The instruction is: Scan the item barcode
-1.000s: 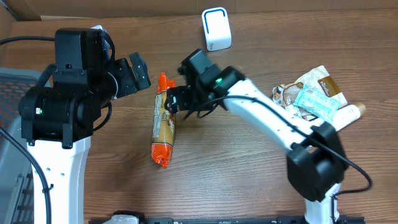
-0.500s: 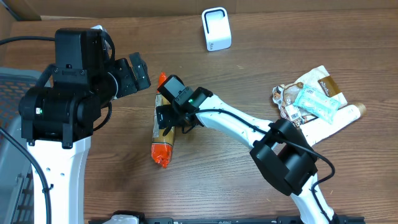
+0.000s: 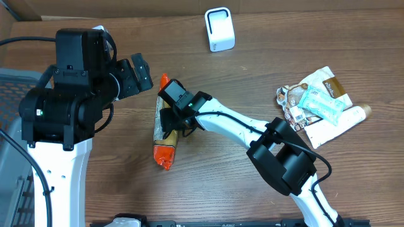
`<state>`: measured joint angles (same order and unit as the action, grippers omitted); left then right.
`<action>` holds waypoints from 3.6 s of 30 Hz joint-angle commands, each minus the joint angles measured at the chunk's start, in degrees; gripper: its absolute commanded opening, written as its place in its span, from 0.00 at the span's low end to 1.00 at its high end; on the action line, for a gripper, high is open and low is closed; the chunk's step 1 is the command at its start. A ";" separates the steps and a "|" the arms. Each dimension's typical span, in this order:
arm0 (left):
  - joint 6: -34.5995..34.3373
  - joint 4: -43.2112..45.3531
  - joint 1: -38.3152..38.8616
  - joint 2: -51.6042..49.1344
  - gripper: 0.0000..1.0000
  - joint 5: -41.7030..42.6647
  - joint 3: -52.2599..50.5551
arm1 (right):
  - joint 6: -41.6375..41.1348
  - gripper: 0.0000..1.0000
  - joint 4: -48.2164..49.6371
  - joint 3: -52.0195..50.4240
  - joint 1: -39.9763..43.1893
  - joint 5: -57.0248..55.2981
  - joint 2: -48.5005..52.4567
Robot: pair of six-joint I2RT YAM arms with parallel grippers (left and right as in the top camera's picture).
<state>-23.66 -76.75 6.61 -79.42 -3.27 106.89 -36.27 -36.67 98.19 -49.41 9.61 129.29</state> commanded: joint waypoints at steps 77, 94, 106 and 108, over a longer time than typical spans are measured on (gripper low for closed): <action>-0.37 0.07 -0.22 -0.09 1.00 -0.31 0.87 | 36.06 0.04 -26.56 4.00 15.15 22.16 -5.11; -0.37 0.07 -0.22 -0.09 0.99 -0.31 0.87 | 39.52 0.04 -26.18 0.00 15.34 38.99 -5.09; -0.37 0.07 -0.22 -0.09 1.00 -0.31 0.87 | 37.79 0.47 -22.36 -2.54 16.79 15.06 -5.09; -0.37 0.07 -0.22 -0.09 1.00 -0.31 0.87 | 37.86 0.48 -23.04 -0.55 17.88 13.94 -5.11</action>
<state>-23.66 -76.75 6.61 -79.42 -3.29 106.89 1.83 -59.51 94.50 -33.67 30.94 125.62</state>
